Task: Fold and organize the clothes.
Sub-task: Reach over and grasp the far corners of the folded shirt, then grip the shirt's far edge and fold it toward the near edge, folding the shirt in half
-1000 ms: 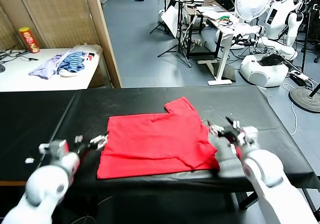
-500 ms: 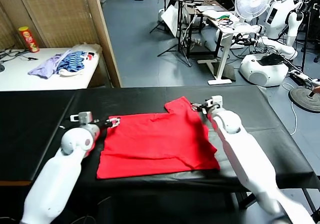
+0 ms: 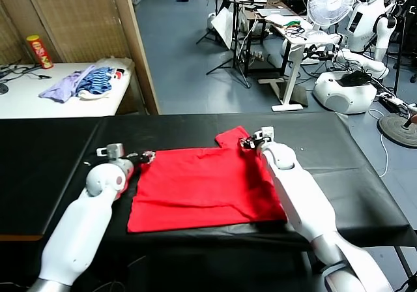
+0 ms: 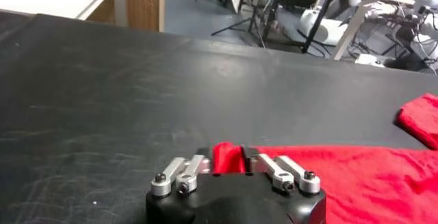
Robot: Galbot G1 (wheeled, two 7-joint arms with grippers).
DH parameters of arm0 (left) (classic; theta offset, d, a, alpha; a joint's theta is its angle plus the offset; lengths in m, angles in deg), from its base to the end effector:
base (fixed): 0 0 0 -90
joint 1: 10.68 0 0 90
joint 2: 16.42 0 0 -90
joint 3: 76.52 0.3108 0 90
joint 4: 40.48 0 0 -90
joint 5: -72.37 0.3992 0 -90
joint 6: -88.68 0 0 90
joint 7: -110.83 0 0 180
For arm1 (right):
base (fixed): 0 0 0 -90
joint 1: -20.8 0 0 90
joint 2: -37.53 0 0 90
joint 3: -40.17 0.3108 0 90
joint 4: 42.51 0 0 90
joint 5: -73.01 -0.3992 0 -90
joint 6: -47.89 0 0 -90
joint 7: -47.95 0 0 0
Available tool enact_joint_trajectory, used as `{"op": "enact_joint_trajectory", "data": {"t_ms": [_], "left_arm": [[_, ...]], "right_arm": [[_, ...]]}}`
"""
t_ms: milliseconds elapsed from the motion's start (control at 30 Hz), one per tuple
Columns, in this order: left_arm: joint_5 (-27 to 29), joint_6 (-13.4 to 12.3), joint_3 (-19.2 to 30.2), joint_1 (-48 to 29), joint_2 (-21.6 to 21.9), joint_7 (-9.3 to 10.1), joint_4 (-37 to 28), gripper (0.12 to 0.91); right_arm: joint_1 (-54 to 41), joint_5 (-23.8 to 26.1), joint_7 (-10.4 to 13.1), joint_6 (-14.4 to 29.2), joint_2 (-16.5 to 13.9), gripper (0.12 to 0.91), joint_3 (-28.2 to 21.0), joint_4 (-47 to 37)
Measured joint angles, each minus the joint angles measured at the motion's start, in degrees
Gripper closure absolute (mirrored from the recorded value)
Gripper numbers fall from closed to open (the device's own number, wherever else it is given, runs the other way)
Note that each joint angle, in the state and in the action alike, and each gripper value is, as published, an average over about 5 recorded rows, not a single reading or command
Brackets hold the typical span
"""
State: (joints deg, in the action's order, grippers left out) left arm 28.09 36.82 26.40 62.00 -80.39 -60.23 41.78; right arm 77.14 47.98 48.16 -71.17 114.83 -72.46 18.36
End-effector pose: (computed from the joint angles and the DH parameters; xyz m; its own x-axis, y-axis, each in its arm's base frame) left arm 0.4771 0.0805 -0.2350 -0.8138 0.1325 0.5658 0.0304 0.9820 -0.1863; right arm 0.5574 0.0198 -0.2563 -0.8438 -0.2096 0.4940 -0.2171 0.9752 0.0429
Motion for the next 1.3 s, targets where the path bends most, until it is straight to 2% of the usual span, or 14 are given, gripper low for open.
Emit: {"op": "enact_joint_trajectory", "data": {"t_ms": [100,267,367,500,700,900,1167,1300], "left_arm": [[0.5,-0.6,0.0,0.0,-0.1,0.03,0.1,0.901],[1.7,-1.9,-0.5,0.5,0.0,-0.04,1.4,0.902],[2.3,-2.1,-1.3,1.3,0.3,0.02,3.1,0.902],[2.3,-2.1,-2.8,3.2,1.4,0.35,7.0,0.902],[1.3,-1.9,-5.1,9.0,4.1,1.56,15.1,0.902],[1.4,-1.7,-7.4,15.9,6.5,1.82,23.0,0.902],[6.1,-1.5,-10.4,24.3,6.9,1.23,31.2,0.902],[10.2,-1.2,-11.0,28.9,6.4,0.72,34.1,0.902]], "right_arm": [[0.7,0.0,0.1,2.0,-0.1,0.903,0.8,0.7],[2.9,-0.2,-0.3,5.2,-1.4,0.902,2.2,4.3],[5.5,-0.8,-0.8,5.9,-2.8,0.902,2.9,8.5],[10.4,-2.9,-0.2,5.4,-5.7,0.902,4.2,16.6],[17.7,-8.2,1.5,1.8,-11.1,0.902,6.1,29.2],[23.0,-10.0,4.6,-4.4,-14.9,0.902,7.9,38.3],[30.5,-9.4,6.2,-11.4,-17.7,0.902,10.0,46.3],[34.2,-8.2,6.0,-12.8,-18.0,0.902,10.2,48.7]]}}
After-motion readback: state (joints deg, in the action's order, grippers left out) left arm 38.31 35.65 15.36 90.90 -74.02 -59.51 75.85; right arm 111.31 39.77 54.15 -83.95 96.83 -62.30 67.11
